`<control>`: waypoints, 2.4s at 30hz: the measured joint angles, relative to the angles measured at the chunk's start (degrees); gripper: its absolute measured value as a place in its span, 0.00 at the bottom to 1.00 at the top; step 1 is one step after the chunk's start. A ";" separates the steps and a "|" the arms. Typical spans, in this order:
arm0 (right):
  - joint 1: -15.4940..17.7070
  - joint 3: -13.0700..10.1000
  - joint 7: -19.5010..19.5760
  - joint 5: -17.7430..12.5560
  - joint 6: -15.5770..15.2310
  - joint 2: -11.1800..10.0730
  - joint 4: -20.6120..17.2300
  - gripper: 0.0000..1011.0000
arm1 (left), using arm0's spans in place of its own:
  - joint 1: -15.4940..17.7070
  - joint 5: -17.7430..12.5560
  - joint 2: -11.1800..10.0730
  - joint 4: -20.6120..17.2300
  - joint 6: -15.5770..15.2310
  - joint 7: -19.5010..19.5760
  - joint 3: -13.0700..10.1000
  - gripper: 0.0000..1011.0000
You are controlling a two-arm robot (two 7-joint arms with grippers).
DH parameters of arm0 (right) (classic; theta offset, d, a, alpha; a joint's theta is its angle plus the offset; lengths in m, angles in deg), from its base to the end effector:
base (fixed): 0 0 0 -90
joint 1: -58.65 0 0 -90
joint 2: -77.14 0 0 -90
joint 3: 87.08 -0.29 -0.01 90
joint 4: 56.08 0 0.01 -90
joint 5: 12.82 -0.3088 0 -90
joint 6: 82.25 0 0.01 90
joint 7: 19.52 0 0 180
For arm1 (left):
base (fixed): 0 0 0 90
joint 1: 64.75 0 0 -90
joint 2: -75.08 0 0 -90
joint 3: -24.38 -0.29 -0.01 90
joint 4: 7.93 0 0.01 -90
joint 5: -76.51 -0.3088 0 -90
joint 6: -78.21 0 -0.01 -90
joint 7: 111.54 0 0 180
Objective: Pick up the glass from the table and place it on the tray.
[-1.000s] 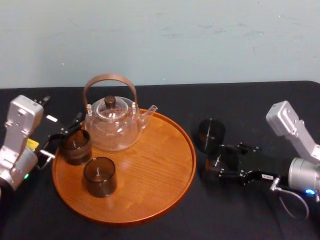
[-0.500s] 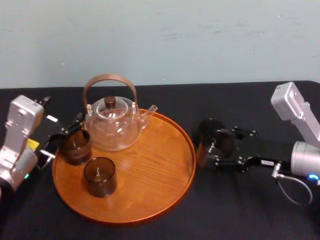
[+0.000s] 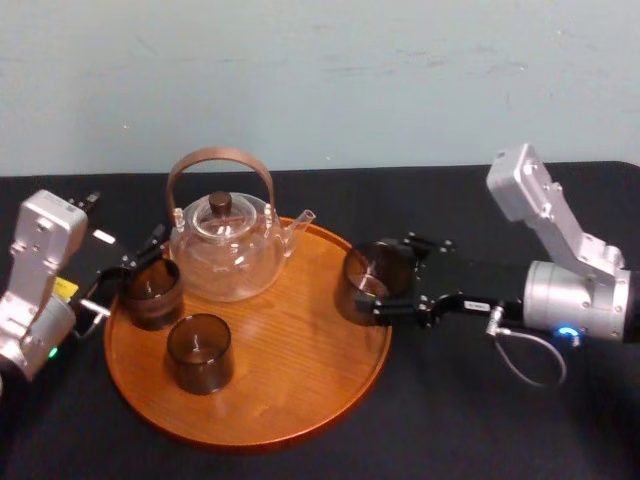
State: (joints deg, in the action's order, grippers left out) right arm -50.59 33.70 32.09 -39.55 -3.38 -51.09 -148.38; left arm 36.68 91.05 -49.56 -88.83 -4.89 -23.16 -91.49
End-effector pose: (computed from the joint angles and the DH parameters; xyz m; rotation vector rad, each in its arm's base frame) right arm 0.3756 -0.0460 -0.2201 -0.3241 -0.0261 -0.4840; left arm 0.3581 0.0826 -0.3023 0.3046 -0.2850 1.2478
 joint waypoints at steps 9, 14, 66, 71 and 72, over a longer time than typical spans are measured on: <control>-2.92 3.49 -1.15 0.23 1.34 3.40 2.97 0.89 | 0.00 0.00 0.00 0.00 0.00 0.00 0.00 0.99; -3.71 5.21 -1.45 0.65 1.90 4.68 4.83 0.89 | 0.00 0.00 0.00 0.00 0.00 0.00 0.00 0.99; -3.30 9.10 -1.14 5.85 5.19 10.10 14.90 0.89 | 0.00 0.00 0.00 0.00 0.00 0.00 0.00 0.99; -3.30 9.09 -1.17 5.84 5.14 10.09 14.89 0.89 | 0.00 0.00 0.00 0.00 0.00 0.00 0.00 0.99; -3.30 9.09 -1.17 5.84 5.14 10.09 14.89 0.89 | 0.00 0.00 0.00 0.00 0.00 0.00 0.00 0.99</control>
State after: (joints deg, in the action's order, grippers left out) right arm -53.89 42.79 30.92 -33.71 1.76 -41.01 -133.48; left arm 36.68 91.05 -49.56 -88.83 -4.89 -23.16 -91.49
